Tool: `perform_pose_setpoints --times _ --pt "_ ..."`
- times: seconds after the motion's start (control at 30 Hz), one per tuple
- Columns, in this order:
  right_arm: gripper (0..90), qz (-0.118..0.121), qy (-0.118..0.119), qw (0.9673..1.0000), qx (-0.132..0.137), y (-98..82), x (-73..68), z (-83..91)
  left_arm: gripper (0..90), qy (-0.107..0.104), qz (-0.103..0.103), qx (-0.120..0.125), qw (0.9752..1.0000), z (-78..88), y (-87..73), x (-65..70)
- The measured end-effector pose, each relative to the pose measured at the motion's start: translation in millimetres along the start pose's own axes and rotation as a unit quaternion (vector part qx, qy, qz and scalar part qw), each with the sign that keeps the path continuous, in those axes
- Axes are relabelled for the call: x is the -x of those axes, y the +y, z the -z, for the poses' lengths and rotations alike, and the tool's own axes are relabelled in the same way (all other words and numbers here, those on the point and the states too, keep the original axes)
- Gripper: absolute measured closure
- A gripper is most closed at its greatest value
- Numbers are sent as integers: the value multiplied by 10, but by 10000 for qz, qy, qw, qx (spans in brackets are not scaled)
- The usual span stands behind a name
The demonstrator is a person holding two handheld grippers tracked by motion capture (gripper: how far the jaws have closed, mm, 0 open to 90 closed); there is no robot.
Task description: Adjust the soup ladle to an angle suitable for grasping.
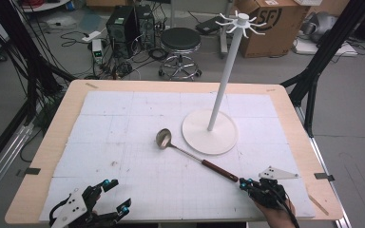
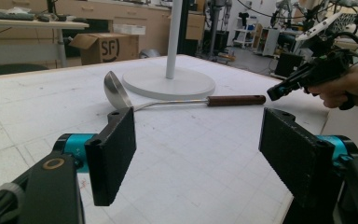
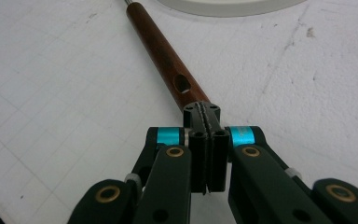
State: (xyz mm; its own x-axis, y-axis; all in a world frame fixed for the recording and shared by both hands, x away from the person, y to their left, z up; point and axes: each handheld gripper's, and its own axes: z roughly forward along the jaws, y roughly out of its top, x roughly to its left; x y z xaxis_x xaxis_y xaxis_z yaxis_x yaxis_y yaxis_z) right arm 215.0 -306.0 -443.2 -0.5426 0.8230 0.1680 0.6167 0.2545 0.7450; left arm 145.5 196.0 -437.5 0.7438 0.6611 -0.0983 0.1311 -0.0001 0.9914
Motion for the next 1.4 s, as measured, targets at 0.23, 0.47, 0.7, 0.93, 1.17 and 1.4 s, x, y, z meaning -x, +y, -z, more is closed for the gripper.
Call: perform_pose_setpoints --times 0.23,0.47,0.7,0.93,1.17,1.4 --pt "899 13 4 10000 -15 33 -14 -60 279 26 -4 8 10000 20 -2 -5" --pt "899 10 -52 10000 -53 34 0 -55 279 38 3 15 10000 34 -4 -10" --pt "899 -31 -89 10000 -11 85 -10 -122 280 5 -29 -29 10000 5 -4 10" --pt "898 20 16 10000 -25 228 -96 -322 280 39 -33 -31 10000 32 -9 5" --pt "898 167 124 9998 -37 438 -319 -552 281 99 0 11 10000 91 -10 -6" --pt "898 95 -204 9997 69 356 -193 -354 281 138 12 50 9999 141 -14 -7"
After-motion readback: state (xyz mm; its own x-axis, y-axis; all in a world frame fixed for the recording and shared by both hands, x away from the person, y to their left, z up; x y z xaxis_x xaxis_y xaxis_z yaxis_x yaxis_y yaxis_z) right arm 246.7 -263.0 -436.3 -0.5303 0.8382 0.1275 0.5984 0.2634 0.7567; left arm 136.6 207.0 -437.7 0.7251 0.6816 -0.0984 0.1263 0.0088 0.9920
